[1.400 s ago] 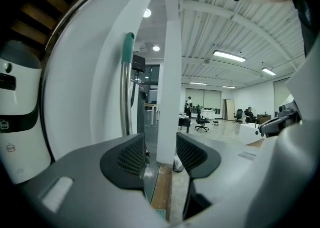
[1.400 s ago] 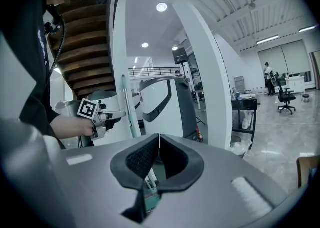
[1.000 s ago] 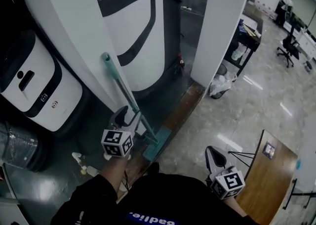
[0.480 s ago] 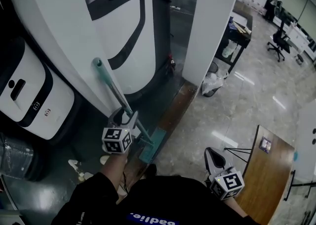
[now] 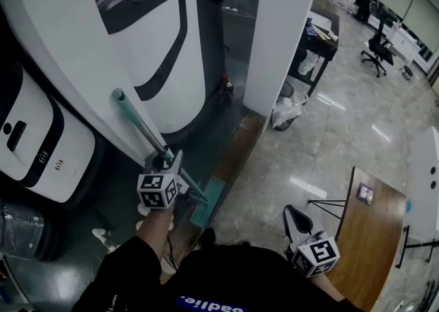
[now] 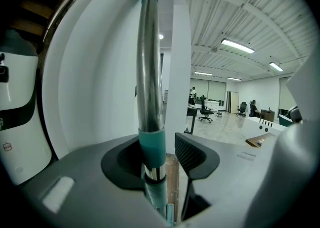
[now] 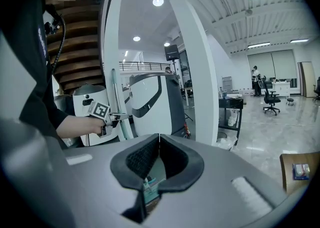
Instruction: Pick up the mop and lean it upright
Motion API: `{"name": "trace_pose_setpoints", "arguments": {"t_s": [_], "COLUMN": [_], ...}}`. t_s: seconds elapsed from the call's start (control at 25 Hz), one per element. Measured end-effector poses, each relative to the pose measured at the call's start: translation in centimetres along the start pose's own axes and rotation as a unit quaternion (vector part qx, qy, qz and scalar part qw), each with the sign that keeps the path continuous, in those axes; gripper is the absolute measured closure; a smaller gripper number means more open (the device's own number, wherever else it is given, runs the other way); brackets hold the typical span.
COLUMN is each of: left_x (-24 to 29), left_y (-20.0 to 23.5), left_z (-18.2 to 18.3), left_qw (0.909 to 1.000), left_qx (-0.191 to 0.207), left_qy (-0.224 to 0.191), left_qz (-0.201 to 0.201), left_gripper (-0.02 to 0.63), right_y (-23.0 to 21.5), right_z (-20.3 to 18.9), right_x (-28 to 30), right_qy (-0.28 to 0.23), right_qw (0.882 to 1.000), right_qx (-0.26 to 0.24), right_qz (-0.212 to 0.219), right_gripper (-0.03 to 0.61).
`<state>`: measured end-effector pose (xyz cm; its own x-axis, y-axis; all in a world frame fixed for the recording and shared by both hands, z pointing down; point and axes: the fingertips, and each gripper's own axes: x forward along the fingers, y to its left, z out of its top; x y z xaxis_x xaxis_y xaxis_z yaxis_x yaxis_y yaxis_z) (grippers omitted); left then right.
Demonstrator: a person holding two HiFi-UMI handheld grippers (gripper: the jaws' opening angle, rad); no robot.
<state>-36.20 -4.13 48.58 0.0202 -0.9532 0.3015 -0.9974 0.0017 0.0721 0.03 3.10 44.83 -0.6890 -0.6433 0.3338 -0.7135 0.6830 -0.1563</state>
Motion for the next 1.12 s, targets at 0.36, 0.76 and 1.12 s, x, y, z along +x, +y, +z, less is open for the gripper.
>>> {"name": "trace_pose_setpoints", "arguments": {"t_s": [0.36, 0.76, 1.12], "left_x": [0.7, 0.7, 0.0], "left_y": [-0.4, -4.1, -7.7], "left_z": [0.3, 0.3, 0.7], "left_qw": [0.9999, 0.9987, 0.9957], "left_qx": [0.009, 0.018, 0.027], "left_qy": [-0.004, 0.002, 0.007], "left_qz": [-0.003, -0.047, -0.088], "left_gripper": [0.531, 0.523, 0.523], "right_y": [-0.5, -1.1, -1.4], "right_z": [-0.1, -0.1, 0.0], "right_x": [0.0, -0.5, -1.1], "right_qy": [-0.001, -0.01, -0.018], "right_qw": [1.0, 1.0, 0.999], "right_qx": [0.01, 0.017, 0.024], "right_qz": [-0.006, -0.012, -0.017], "right_gripper": [0.569, 0.572, 0.572]}}
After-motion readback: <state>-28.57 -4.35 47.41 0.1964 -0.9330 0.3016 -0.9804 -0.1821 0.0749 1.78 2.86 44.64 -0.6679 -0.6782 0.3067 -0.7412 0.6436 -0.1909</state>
